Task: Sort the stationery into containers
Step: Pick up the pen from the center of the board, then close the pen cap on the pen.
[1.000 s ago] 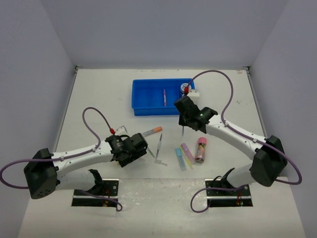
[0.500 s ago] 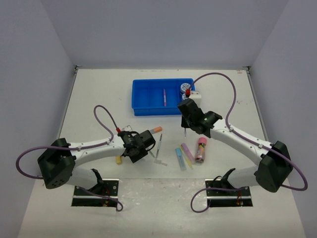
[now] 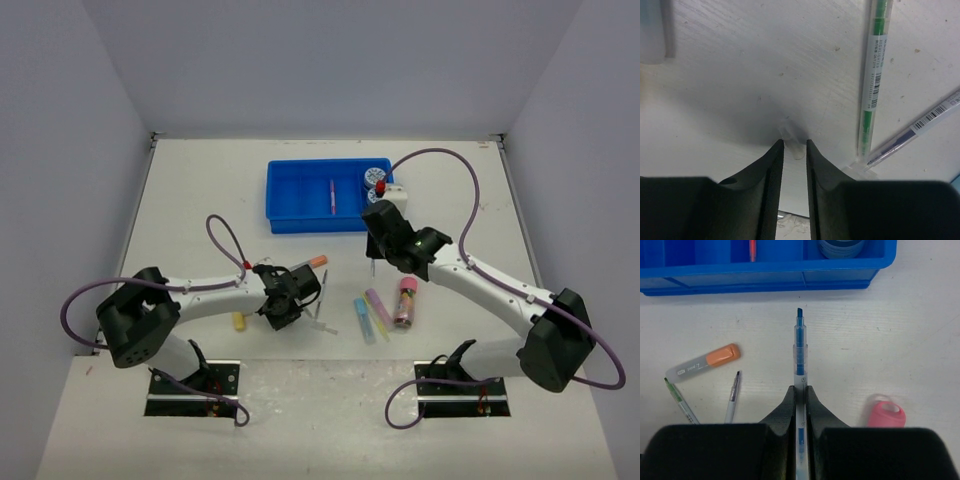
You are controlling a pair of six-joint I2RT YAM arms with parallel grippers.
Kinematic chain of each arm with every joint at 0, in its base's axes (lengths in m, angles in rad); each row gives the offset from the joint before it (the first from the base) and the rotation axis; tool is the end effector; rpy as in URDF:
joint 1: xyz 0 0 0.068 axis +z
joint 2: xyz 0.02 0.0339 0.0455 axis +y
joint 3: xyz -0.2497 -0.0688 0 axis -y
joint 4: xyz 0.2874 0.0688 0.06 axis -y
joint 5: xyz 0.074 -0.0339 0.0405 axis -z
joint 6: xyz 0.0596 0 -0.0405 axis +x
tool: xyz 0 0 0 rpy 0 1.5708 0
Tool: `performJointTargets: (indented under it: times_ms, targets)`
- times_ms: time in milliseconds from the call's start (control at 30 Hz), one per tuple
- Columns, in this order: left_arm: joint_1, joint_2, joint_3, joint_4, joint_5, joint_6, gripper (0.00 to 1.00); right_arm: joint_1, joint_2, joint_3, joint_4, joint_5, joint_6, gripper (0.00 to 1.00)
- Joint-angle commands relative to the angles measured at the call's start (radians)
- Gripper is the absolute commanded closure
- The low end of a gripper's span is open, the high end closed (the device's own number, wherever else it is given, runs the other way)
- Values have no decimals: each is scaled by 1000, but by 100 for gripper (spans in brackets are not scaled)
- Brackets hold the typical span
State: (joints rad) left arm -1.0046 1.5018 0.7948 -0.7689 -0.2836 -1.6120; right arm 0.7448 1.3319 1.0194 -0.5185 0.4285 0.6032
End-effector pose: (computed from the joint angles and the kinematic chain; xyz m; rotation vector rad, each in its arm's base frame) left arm 0.1604 -0.2212 0.0909 -0.8687 2.7074 -0.0251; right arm 0.2662 0.2118 0.2301 0.0309 2.3130 0.1659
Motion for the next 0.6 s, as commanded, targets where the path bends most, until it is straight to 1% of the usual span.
performJointTargets:
  times_ms: [0, 33, 67, 133, 200, 300, 333, 367, 400, 433, 467, 533, 567]
  targets:
    - [-5, 12, -18, 54, 14, -1, 80, -4, -44, -16, 37, 3, -7, 100]
    - [-4, 11, -32, 64, 18, -2, 85, -4, -51, -20, 40, 2, -7, 100]
    - [-3, 8, -47, 74, 23, -2, 94, -4, -60, -22, 44, 0, -8, 100]
    - [-3, -7, -69, 85, 21, 1, 99, -4, -80, -34, 62, -25, -20, 100]
    - [-3, -47, -75, 85, 5, 24, 100, -4, -106, -60, 117, -72, -42, 100]
    - [-3, -130, -50, 74, -99, 152, 100, -4, -203, -136, 218, -303, -108, 100]
    - [-5, -171, -31, 93, -133, 208, 100, -4, -233, -159, 297, -376, -124, 100]
    - [-5, -210, -29, 94, -171, 211, 100, -4, -235, -160, 302, -444, -136, 100]
    - [-3, -297, -16, 182, -225, 322, 100, -3, -292, -204, 374, -567, -134, 100]
    - [-3, -388, -7, 236, -261, 475, 100, -2, -349, -259, 465, -678, -108, 100]
    - [-3, -452, -7, 285, -270, 575, 100, -2, -383, -299, 536, -707, -83, 100]
    - [-3, -591, -43, 536, -254, 825, 100, 17, -435, -411, 687, -798, 1, 100]
    - [-2, -681, -89, 624, -186, 891, 100, 31, -458, -437, 778, -801, 60, 100]
